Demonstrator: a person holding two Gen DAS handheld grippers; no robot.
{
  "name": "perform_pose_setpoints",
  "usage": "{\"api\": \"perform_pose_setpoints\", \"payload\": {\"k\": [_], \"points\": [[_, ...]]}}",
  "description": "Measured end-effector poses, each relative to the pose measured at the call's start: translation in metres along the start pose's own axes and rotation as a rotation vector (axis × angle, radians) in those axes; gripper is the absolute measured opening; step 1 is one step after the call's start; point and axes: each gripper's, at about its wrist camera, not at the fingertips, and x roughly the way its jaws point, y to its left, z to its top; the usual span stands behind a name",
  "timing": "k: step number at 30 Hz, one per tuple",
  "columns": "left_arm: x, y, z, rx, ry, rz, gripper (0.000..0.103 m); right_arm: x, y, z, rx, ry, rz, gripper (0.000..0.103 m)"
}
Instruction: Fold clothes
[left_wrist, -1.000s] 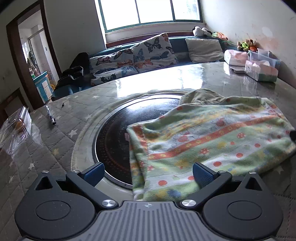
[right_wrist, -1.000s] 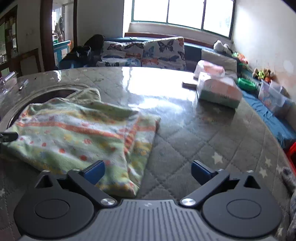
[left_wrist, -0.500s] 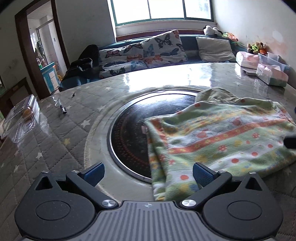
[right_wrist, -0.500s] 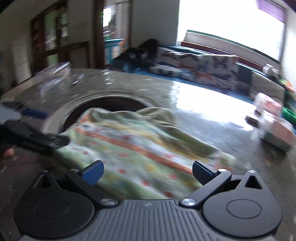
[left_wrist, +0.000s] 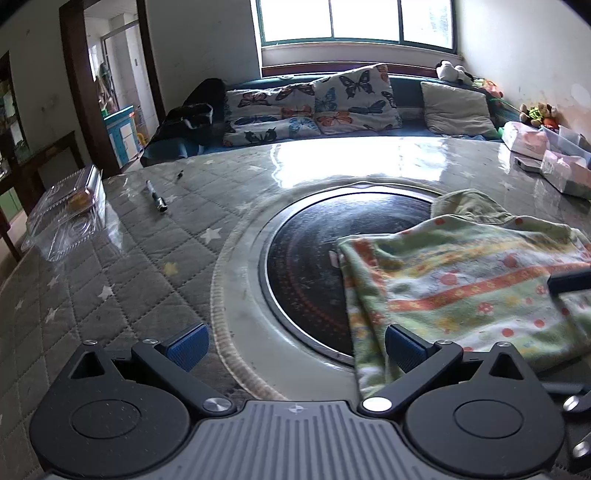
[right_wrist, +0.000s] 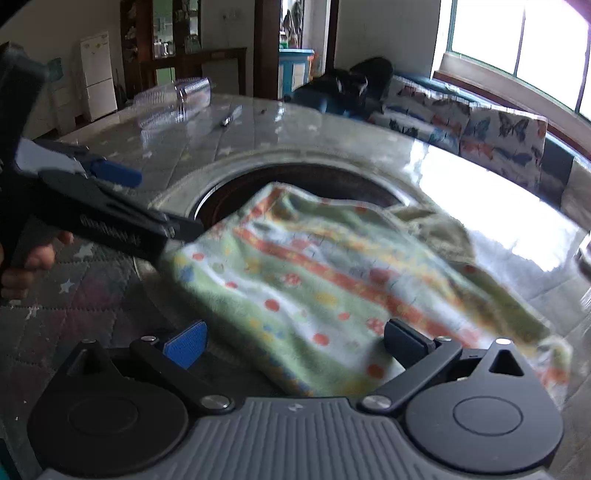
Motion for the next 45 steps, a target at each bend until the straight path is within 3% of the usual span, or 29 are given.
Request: {"api": "perform_pose_setpoints", "payload": {"k": [14, 24, 32, 43, 45], "points": [[0.008, 0.01, 0.001, -0.052, 0.039, -0.027, 0.103, 0.002, 0.003, 0.002, -0.009, 0.027, -0.013, 0.103], [0.011, 0.01, 0.002, -0.062, 0.055, -0.03, 0.103, -0.009, 0.028, 0.016, -0.109, -0.01, 0.01, 0.098], [0.013, 0.017, 0.006, -0.1, 0.066, -0.052, 0.103, -0.001, 0.05, 0.028, -0.192, 0.003, 0.048, 0.075], [0.016, 0.038, 0.019, -0.262, 0.107, -0.124, 0.103, 0.011, 0.066, 0.037, -0.266, -0.001, 0.078, 0.045], [0.017, 0.039, 0.019, -0.291, 0.12, -0.145, 0.103, 0.013, 0.068, 0.038, -0.273, -0.004, 0.091, 0.034]]}}
